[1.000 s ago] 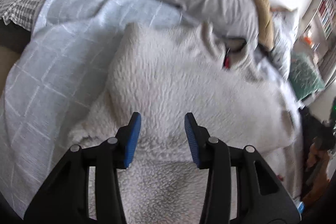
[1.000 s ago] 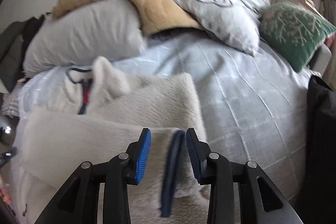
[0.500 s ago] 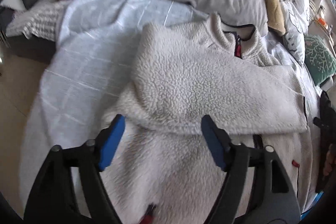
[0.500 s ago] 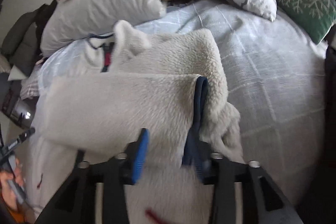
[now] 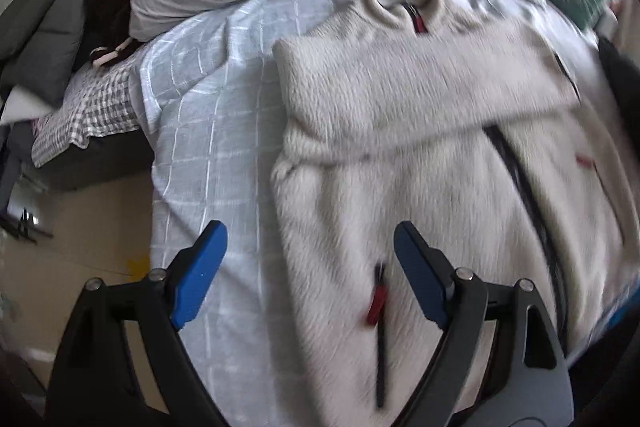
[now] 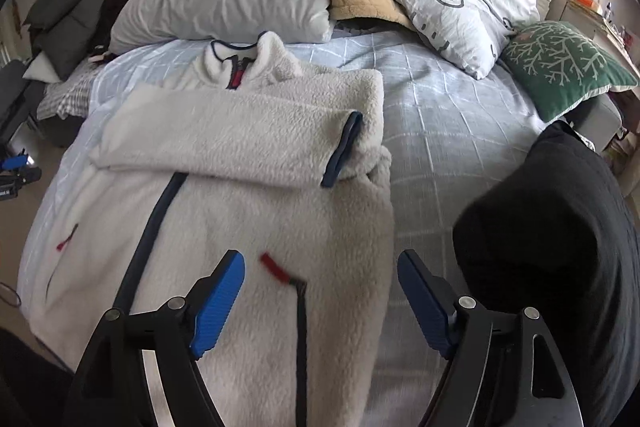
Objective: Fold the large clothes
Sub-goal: 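Grasp the jacket hem with both grippers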
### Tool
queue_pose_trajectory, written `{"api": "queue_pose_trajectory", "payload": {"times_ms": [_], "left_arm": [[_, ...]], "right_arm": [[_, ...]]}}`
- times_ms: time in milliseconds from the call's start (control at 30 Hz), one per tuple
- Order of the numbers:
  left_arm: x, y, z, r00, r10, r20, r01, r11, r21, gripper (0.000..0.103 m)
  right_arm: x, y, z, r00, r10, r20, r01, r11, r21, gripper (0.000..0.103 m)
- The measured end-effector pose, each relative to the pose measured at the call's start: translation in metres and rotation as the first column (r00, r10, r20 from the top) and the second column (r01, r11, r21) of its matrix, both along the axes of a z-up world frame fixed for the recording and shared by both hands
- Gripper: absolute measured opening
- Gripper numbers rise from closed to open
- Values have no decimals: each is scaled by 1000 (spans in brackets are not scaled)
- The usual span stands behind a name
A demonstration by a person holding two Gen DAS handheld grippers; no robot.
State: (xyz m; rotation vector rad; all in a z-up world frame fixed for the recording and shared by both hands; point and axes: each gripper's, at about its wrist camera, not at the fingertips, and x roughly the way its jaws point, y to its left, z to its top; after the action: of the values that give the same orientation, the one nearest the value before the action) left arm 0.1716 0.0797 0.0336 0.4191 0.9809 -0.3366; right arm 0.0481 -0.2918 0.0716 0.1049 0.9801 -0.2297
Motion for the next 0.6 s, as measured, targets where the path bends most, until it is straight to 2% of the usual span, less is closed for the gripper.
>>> {"api": "queue_pose_trajectory", "payload": {"times_ms": [133, 233, 333, 467, 600], "left_arm": [[-18, 20, -11, 997, -37, -69, 37, 999, 5, 85], [-26, 35, -26, 985, -45, -167, 42, 999, -20, 85], [-32, 49, -42, 966, -38, -254, 32, 999, -27, 85], [-39, 62, -58, 934, -60, -352, 32, 996, -86, 85], [-44, 72, -74, 896, -79, -437, 15, 989, -148, 85]], "right_arm": [[-17, 6, -3, 1000, 14, -19, -14, 1000, 8, 82], [-26, 9, -8, 998, 25, -51, -24, 1000, 20, 82], [-41, 9, -16, 994, 53, -97, -44, 995, 89, 82], [-62, 5, -27, 986, 70, -148, -42, 982, 187, 82], [-82, -4, -43, 979, 36, -203, 21, 962, 272, 82]]}}
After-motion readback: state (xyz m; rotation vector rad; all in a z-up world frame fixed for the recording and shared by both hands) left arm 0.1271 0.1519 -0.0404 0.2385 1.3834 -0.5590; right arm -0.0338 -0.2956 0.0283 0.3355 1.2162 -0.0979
